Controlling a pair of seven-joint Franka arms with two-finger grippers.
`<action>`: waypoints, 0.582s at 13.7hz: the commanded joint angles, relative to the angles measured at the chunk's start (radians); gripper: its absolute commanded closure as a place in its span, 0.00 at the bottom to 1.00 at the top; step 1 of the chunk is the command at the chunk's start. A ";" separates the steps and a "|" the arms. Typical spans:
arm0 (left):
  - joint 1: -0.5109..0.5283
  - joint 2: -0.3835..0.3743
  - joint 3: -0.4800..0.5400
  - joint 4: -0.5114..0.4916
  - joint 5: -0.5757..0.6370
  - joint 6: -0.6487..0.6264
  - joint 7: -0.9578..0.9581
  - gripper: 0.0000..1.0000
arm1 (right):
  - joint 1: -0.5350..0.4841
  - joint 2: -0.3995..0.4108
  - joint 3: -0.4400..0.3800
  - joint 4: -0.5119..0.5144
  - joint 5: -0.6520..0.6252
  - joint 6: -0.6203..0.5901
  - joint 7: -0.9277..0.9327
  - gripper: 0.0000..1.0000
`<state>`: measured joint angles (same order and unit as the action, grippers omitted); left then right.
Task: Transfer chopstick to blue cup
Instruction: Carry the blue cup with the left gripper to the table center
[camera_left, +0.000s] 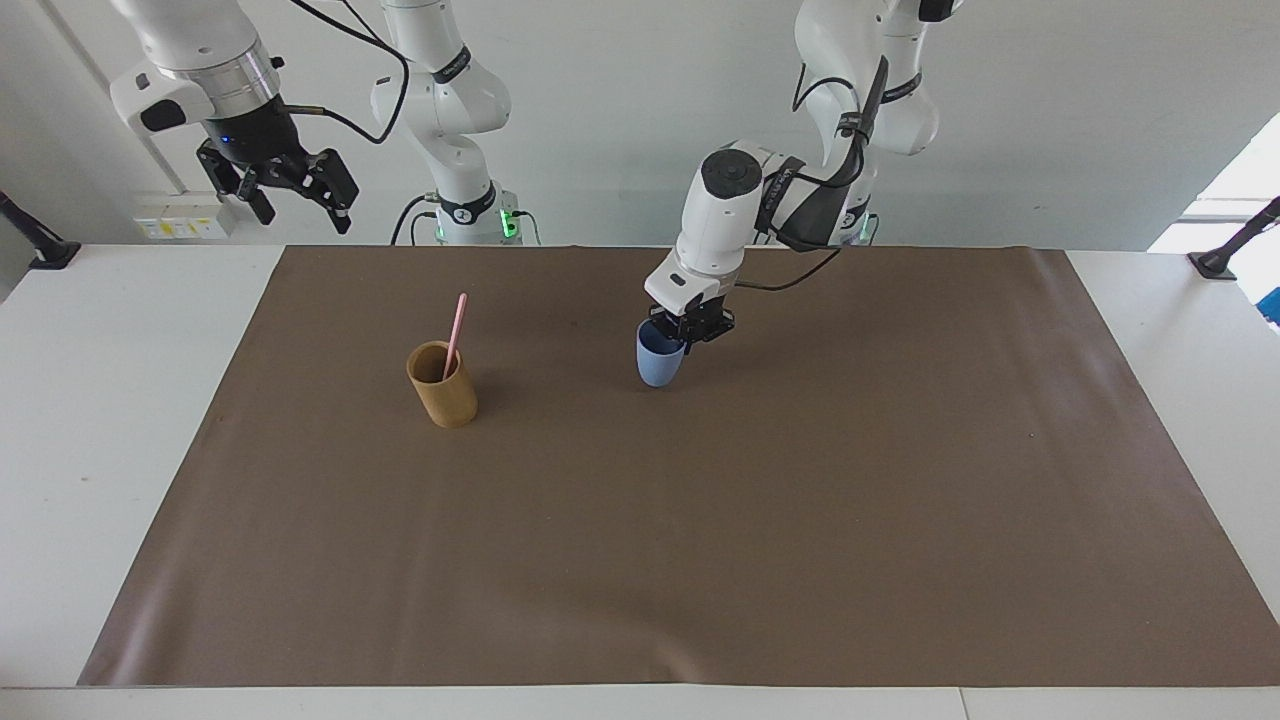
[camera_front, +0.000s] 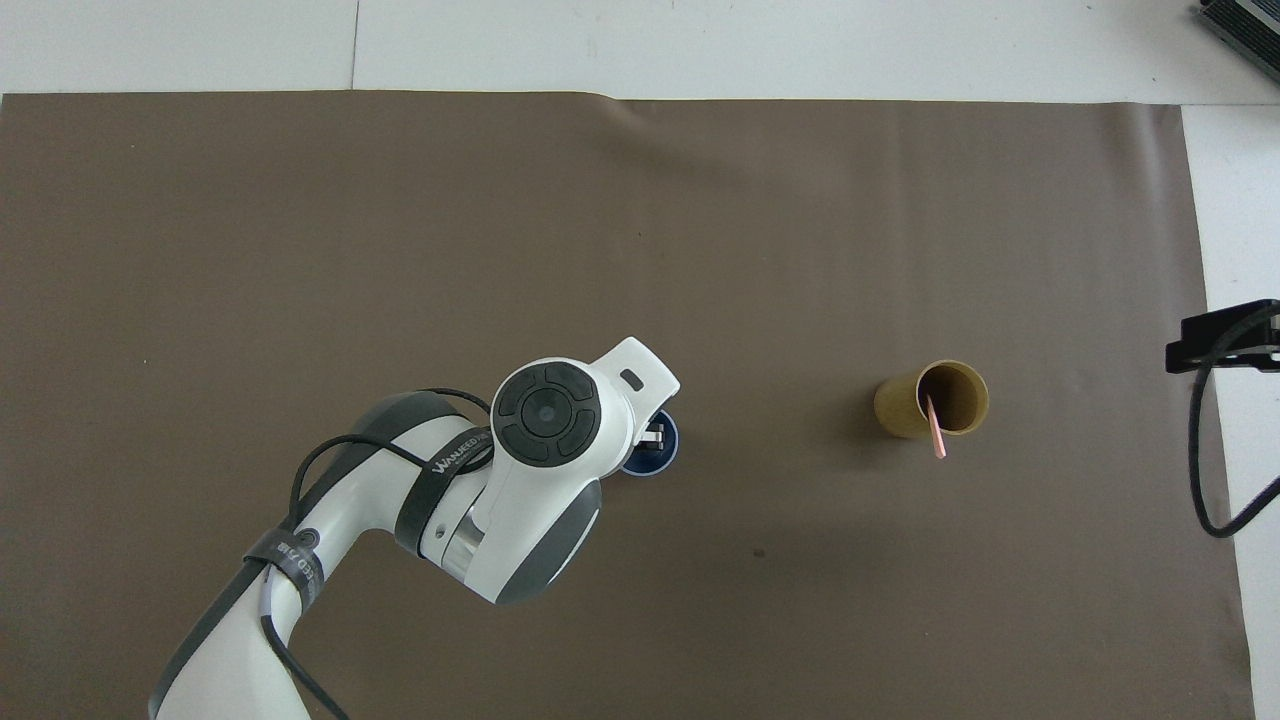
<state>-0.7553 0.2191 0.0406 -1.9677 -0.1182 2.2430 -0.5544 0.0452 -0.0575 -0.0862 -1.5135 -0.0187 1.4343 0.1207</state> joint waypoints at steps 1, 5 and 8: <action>-0.019 -0.018 0.016 -0.022 -0.014 0.015 -0.009 0.39 | -0.016 -0.025 0.005 -0.037 0.020 0.028 -0.021 0.00; 0.005 -0.078 0.025 0.003 -0.014 -0.021 0.011 0.00 | -0.007 -0.004 0.003 -0.181 0.075 0.187 0.130 0.00; 0.089 -0.206 0.028 0.003 -0.014 -0.170 0.117 0.00 | 0.028 0.076 0.009 -0.198 0.091 0.238 0.214 0.00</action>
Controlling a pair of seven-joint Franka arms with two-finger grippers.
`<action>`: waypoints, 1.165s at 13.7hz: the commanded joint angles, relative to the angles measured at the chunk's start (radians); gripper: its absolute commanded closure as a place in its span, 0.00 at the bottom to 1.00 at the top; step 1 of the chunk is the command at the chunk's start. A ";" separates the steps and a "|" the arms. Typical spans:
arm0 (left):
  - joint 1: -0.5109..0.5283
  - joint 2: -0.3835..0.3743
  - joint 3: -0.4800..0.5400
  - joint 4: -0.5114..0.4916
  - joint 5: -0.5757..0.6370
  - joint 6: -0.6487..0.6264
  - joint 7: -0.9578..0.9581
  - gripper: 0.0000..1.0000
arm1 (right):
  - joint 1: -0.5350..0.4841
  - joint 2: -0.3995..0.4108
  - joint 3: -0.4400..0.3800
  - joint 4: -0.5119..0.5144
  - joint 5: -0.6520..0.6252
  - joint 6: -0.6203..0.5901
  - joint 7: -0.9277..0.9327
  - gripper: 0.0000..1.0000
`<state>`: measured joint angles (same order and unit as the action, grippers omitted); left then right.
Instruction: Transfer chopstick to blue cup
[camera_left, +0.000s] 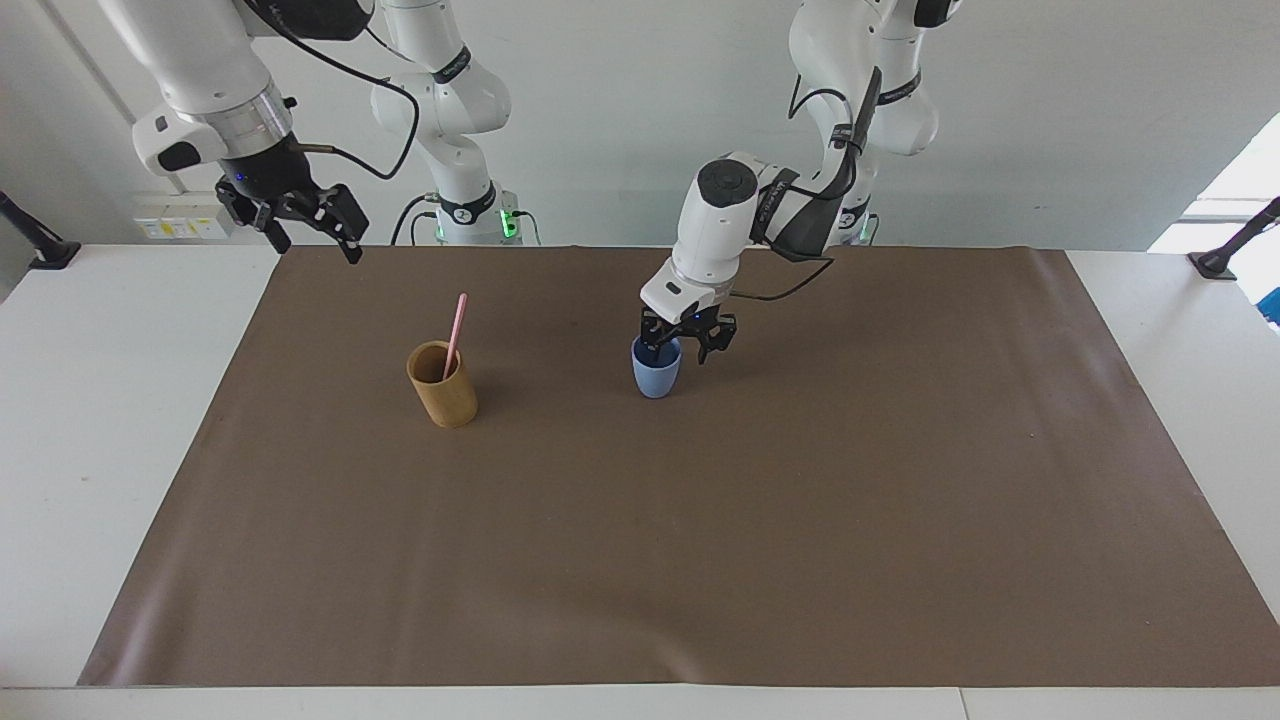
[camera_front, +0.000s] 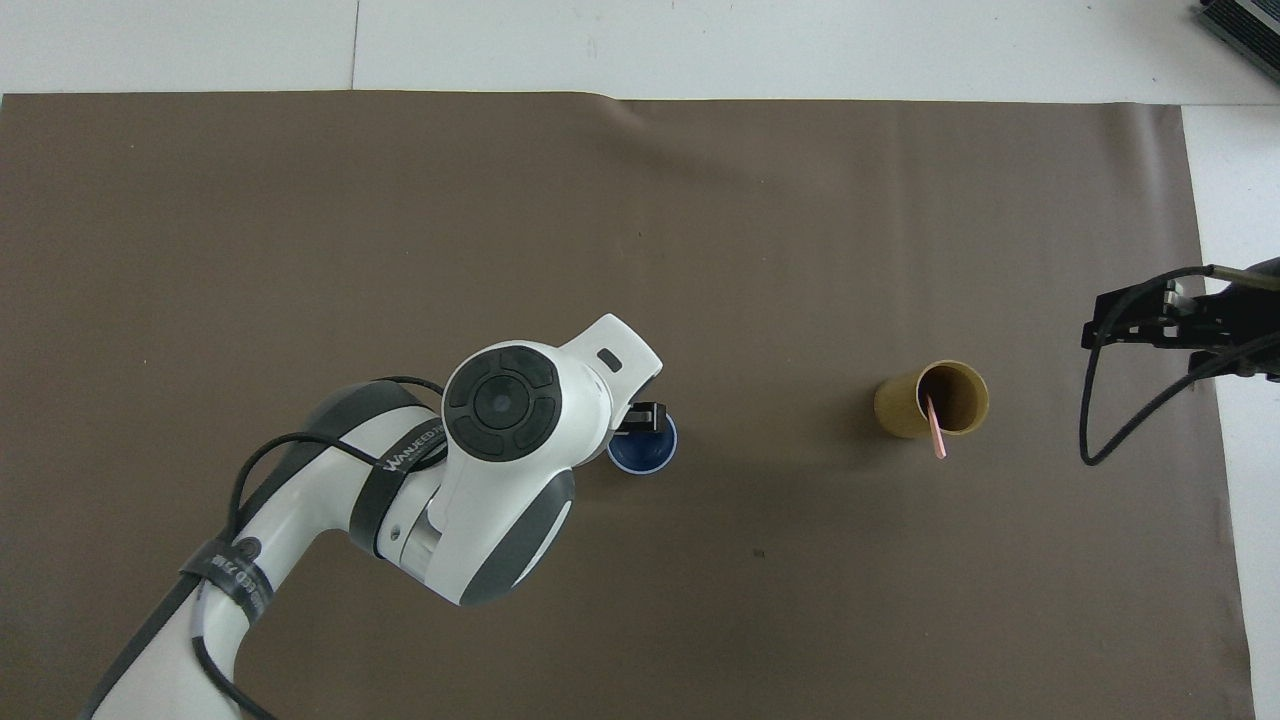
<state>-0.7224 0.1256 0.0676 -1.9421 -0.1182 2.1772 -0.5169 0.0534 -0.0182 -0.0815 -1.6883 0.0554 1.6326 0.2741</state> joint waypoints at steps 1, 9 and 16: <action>0.096 -0.151 0.001 -0.021 -0.014 -0.155 0.136 0.00 | 0.022 0.056 0.005 -0.031 0.020 0.052 0.066 0.00; 0.438 -0.192 0.003 0.259 0.024 -0.353 0.515 0.00 | 0.045 0.096 0.005 -0.158 0.187 0.137 0.255 0.00; 0.564 -0.135 0.003 0.491 0.106 -0.586 0.613 0.00 | 0.082 -0.006 0.006 -0.333 0.228 0.104 0.232 0.00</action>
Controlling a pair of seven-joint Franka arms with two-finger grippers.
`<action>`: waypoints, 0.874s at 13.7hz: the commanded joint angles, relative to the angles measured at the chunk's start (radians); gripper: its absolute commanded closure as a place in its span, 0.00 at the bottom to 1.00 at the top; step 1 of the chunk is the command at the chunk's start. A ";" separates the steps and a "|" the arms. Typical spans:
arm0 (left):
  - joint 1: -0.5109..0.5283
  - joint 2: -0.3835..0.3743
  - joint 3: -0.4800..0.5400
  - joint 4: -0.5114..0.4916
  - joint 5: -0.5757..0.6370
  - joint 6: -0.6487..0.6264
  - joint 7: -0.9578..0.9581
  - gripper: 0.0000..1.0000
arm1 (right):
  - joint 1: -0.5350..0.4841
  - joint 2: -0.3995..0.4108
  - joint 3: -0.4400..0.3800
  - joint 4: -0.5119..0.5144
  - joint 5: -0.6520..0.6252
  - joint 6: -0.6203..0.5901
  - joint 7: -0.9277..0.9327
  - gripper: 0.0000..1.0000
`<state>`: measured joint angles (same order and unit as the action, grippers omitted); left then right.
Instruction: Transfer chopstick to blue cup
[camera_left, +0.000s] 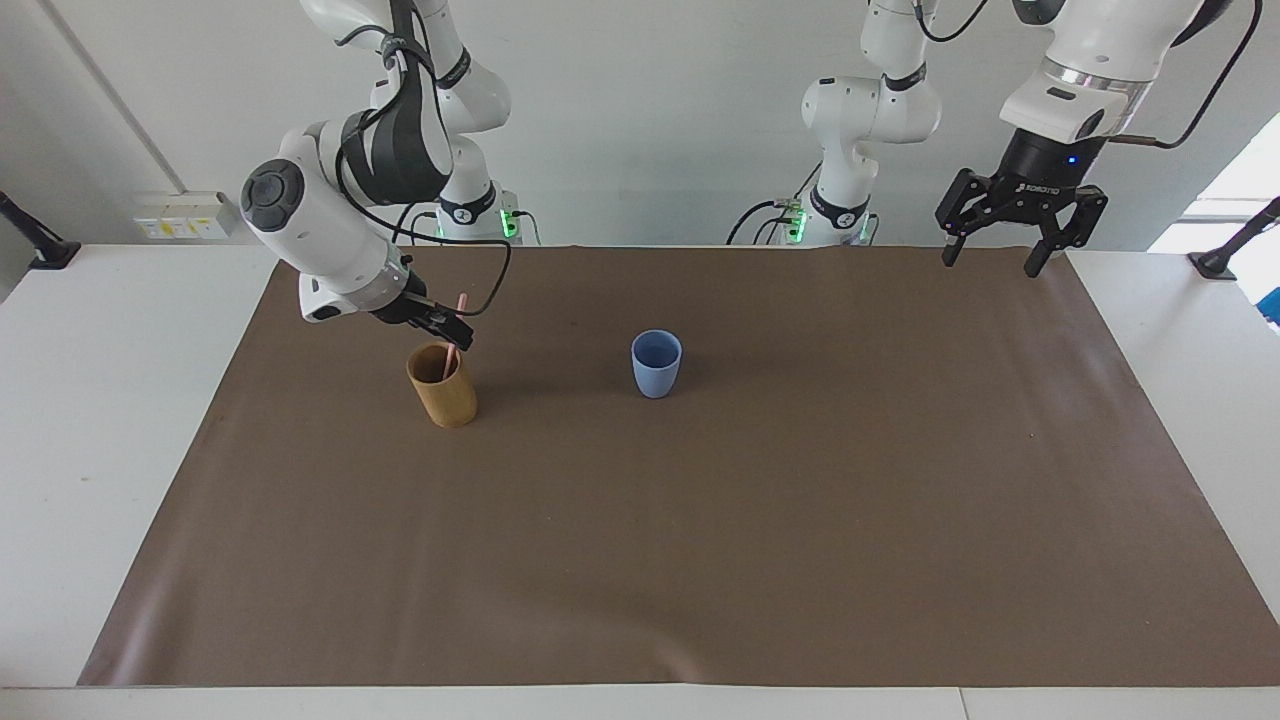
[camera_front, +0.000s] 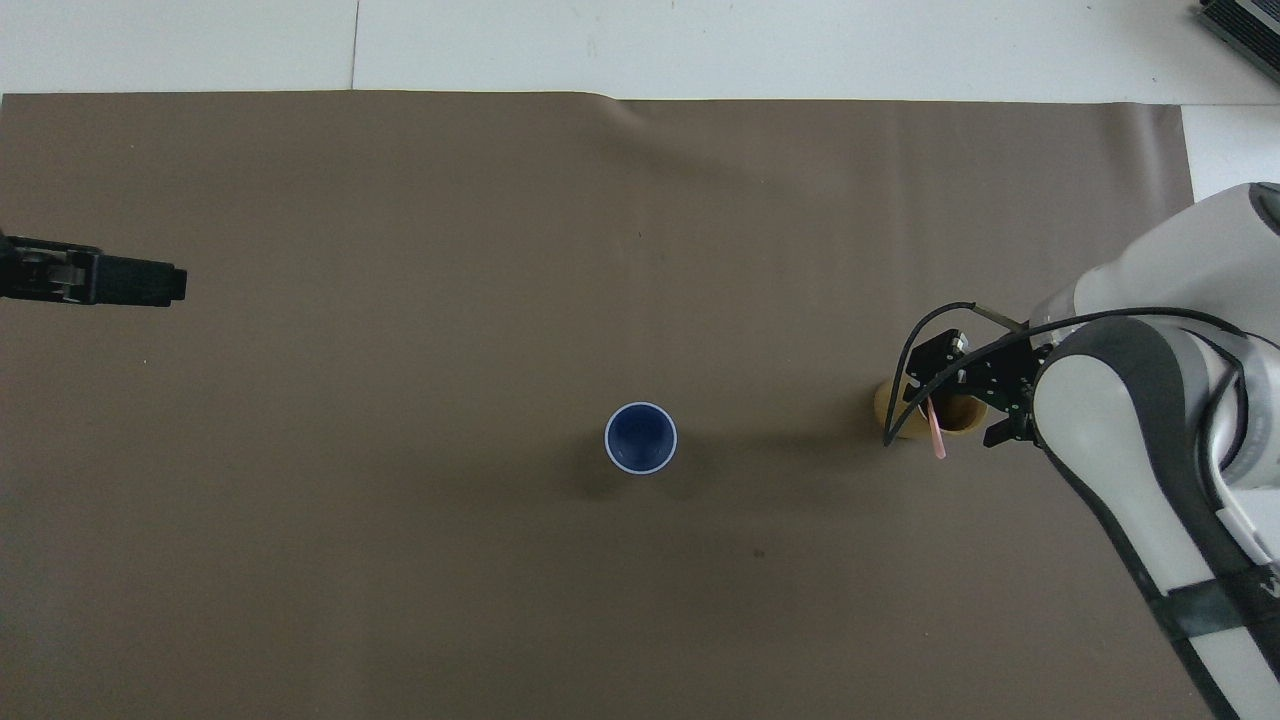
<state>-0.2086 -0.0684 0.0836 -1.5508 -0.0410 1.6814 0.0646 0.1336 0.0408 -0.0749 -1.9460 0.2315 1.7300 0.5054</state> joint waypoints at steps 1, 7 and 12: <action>0.060 0.082 -0.011 0.156 0.032 -0.147 0.069 0.00 | 0.009 -0.070 0.001 -0.079 0.061 0.002 -0.001 0.00; 0.104 0.082 -0.008 0.177 0.029 -0.215 0.113 0.00 | 0.014 -0.085 -0.003 -0.096 0.061 -0.055 -0.085 0.00; 0.104 -0.042 -0.010 -0.018 0.027 -0.207 0.101 0.00 | 0.008 -0.110 -0.003 -0.139 0.051 -0.053 -0.085 0.00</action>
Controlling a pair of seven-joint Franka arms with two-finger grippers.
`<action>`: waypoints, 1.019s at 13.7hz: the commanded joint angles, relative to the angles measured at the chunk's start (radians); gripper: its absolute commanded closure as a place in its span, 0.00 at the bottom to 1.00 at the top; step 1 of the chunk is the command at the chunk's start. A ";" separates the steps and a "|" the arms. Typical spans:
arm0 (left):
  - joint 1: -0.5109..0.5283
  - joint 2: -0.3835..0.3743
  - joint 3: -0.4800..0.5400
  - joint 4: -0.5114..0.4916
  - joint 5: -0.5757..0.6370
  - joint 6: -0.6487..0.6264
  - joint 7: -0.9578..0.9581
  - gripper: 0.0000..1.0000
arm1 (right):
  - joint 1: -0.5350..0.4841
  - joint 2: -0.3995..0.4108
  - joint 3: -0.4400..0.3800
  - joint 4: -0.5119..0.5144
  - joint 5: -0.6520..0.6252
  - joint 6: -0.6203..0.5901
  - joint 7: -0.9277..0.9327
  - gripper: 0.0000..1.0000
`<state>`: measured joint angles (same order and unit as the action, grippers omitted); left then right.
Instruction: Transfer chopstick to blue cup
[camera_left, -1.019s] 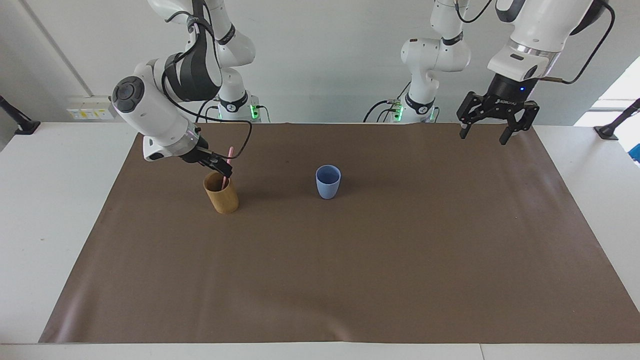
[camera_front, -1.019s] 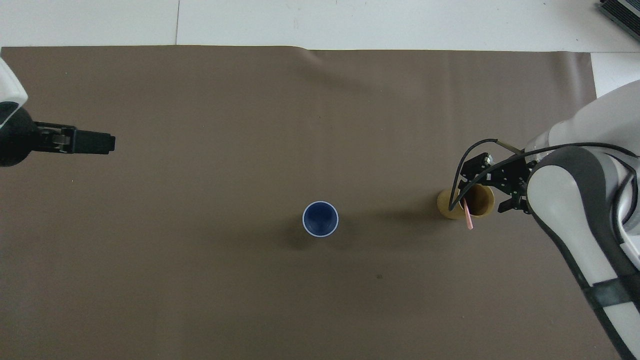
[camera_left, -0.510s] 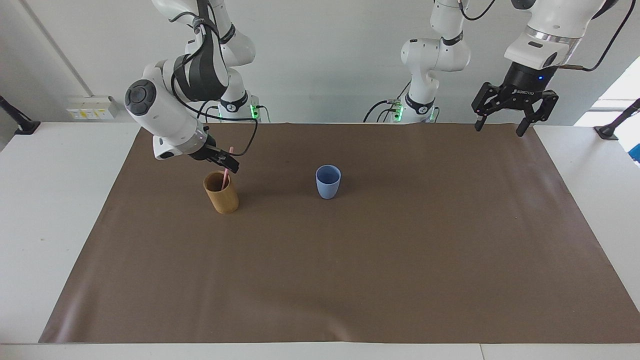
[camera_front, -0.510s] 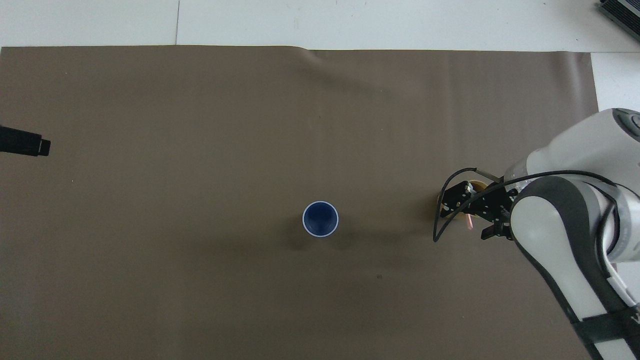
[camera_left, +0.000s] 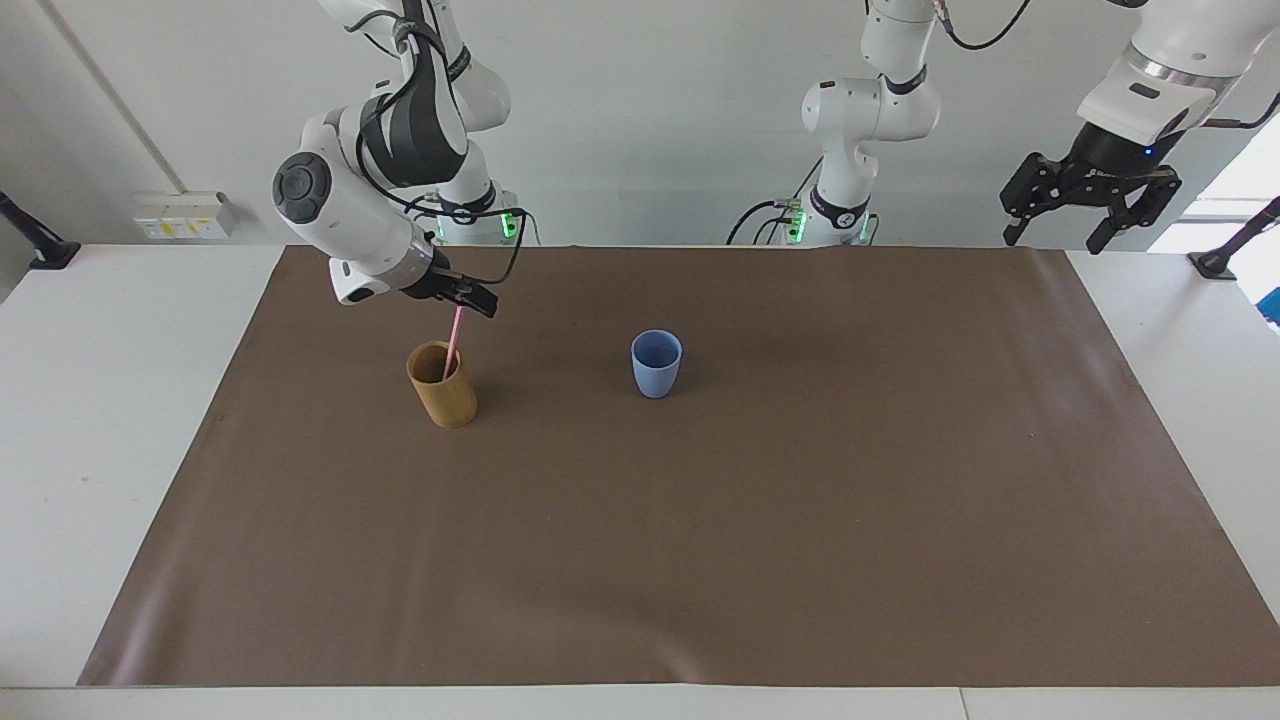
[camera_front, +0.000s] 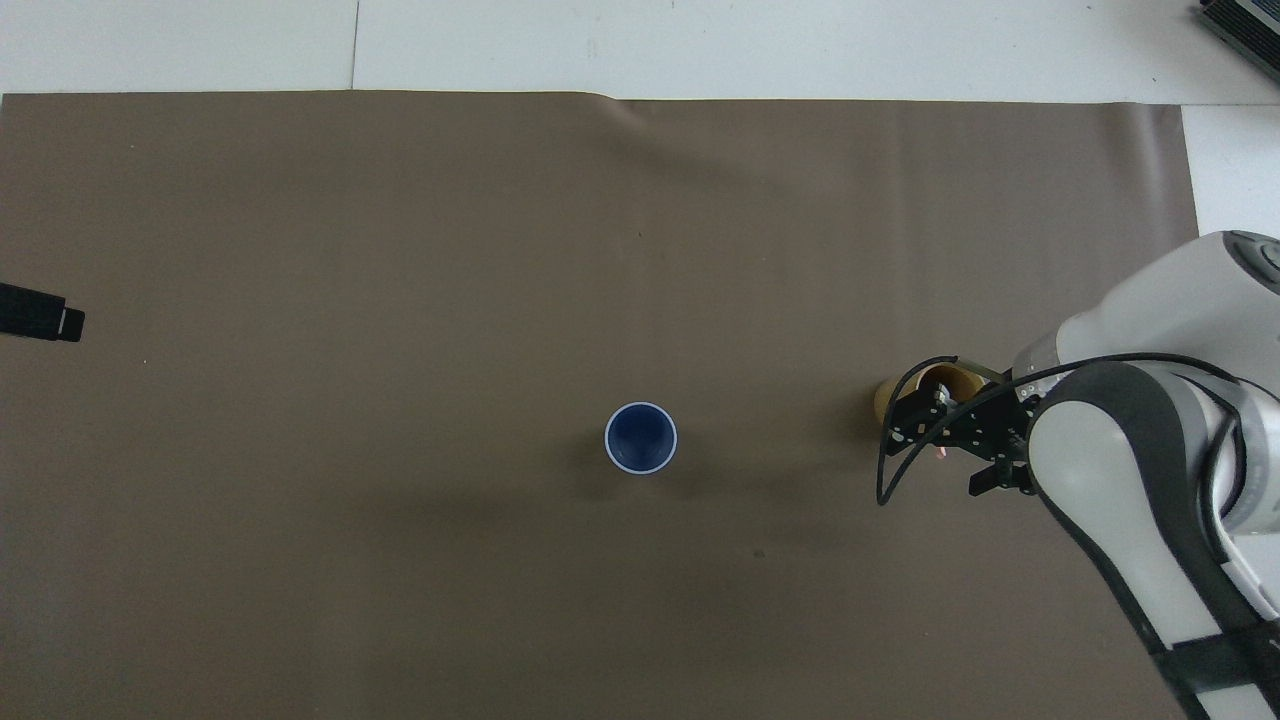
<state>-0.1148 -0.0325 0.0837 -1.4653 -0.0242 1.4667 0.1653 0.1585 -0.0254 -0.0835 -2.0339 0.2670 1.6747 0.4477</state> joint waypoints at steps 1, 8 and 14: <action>0.010 -0.078 -0.010 -0.102 0.010 0.009 -0.012 0.00 | -0.019 -0.045 0.005 -0.051 0.015 0.002 -0.027 0.06; 0.023 0.003 -0.012 0.025 0.020 -0.052 -0.018 0.00 | -0.037 -0.038 0.004 -0.043 0.014 0.007 -0.047 0.94; 0.023 -0.009 -0.012 0.014 0.020 -0.055 -0.015 0.00 | -0.051 -0.031 0.005 -0.031 0.014 0.002 -0.049 1.00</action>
<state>-0.1077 -0.0484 0.0850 -1.4749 -0.0229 1.4394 0.1554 0.1237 -0.0437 -0.0854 -2.0554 0.2670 1.6743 0.4282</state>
